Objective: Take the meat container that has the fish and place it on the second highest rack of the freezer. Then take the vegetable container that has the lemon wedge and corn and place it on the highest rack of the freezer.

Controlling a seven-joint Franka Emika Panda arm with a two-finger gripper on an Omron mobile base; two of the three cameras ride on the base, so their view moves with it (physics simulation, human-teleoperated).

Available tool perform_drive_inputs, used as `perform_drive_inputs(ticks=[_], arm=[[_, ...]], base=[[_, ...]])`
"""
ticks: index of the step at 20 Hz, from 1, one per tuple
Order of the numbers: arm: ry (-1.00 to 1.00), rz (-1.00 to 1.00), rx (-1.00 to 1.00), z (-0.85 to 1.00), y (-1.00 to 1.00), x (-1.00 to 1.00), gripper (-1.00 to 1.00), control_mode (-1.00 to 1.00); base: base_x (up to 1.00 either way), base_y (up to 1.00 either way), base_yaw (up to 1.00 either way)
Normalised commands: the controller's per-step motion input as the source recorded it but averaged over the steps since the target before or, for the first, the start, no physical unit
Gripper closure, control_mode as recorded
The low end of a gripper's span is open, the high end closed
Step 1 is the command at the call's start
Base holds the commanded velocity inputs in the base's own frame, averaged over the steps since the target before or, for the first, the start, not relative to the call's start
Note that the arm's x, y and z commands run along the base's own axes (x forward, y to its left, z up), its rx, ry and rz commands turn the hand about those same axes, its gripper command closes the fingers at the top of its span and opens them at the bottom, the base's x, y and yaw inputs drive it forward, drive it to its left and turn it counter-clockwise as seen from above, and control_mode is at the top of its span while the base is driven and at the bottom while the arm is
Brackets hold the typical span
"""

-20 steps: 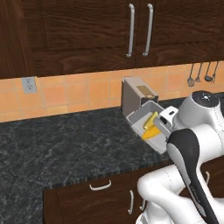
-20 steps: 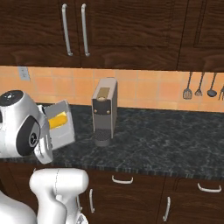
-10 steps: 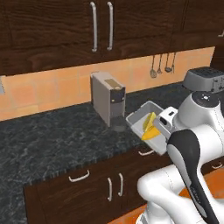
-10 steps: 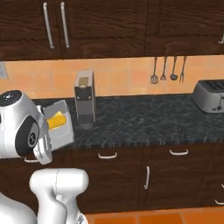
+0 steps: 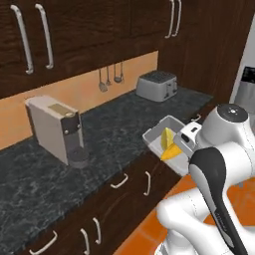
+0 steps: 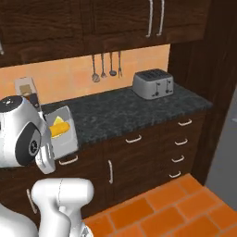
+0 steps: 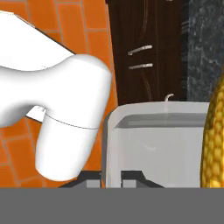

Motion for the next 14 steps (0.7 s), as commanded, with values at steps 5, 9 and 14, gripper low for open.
perform_drive_inputs(ticks=[5,9,14], arm=[[0.0,0.0,0.0,0.0,0.0,0.0,1.0,1.0],[0.0,0.0,0.0,0.0,0.0,0.0,1.0,1.0],[0.0,0.0,0.0,0.0,0.0,0.0,1.0,1.0]], base=[[-0.03,-0.59,-0.61],[0.0,-0.56,-0.65],[0.0,-0.62,-0.69]])
